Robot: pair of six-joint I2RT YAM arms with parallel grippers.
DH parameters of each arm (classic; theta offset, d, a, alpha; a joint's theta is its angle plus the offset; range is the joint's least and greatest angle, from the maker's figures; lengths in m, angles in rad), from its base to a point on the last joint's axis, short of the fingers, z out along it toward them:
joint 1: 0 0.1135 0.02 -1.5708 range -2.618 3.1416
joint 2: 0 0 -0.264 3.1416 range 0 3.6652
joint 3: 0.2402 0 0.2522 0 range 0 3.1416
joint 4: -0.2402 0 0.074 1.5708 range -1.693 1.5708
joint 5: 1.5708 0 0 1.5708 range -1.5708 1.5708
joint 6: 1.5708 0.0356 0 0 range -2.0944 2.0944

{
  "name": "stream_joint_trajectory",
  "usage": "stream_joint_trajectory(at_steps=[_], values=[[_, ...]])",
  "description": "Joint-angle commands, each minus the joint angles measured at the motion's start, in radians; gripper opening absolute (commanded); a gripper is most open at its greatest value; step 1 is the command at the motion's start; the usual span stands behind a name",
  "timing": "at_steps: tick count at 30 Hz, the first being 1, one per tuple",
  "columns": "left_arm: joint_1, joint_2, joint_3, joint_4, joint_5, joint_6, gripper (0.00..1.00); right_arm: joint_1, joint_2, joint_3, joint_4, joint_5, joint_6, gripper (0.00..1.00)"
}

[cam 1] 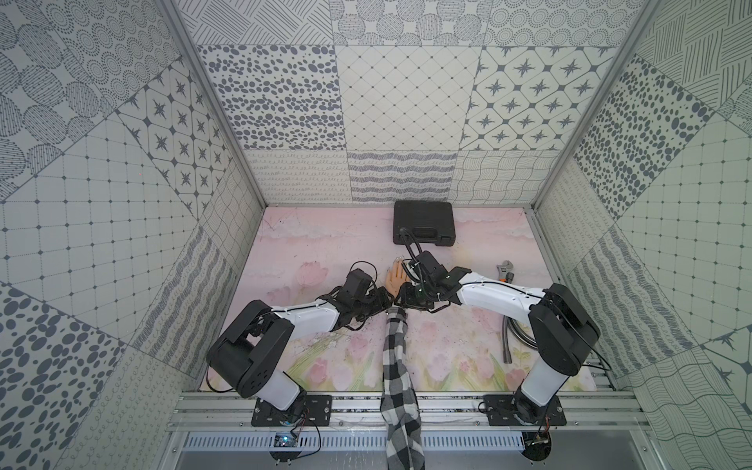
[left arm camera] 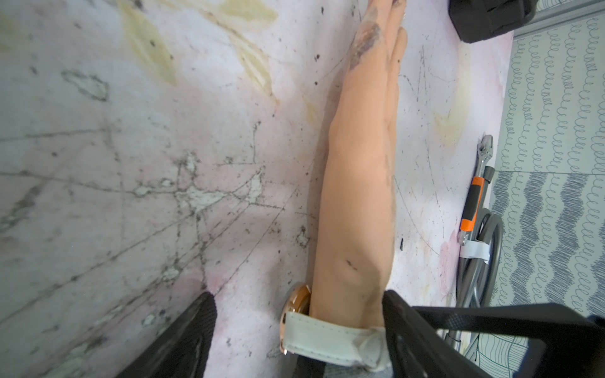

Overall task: Take off the watch
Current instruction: Untie the watch from the hand.

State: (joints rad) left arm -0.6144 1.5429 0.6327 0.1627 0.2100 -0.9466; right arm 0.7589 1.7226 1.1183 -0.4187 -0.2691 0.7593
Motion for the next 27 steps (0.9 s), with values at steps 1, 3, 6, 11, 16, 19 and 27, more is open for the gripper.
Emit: stream_joint_trajectory(at_steps=[1, 3, 6, 11, 16, 19, 27], values=[[-0.008, 0.019, -0.021, -0.279, -0.028, -0.009, 0.82, -0.001, 0.028, 0.017, 0.036, -0.017, 0.012, 0.44], [-0.008, 0.019, -0.022, -0.279, -0.029, -0.010, 0.82, -0.001, 0.031, 0.012, 0.035, -0.018, 0.009, 0.44], [-0.009, 0.019, -0.023, -0.275, -0.027, -0.010, 0.82, -0.002, 0.037, 0.006, 0.031, -0.015, 0.009, 0.44], [-0.010, 0.019, -0.023, -0.278, -0.026, -0.011, 0.81, 0.000, 0.054, 0.011, 0.018, -0.011, -0.001, 0.44], [-0.010, 0.017, -0.025, -0.277, -0.027, -0.012, 0.81, 0.000, 0.058, 0.003, 0.023, -0.007, -0.004, 0.41], [-0.010, 0.017, -0.025, -0.278, -0.027, -0.012, 0.81, 0.001, 0.058, 0.003, 0.024, -0.007, -0.004, 0.37], [-0.009, -0.017, -0.010, -0.325, -0.045, 0.010, 0.82, -0.004, 0.046, -0.006, 0.036, -0.014, 0.000, 0.20]])
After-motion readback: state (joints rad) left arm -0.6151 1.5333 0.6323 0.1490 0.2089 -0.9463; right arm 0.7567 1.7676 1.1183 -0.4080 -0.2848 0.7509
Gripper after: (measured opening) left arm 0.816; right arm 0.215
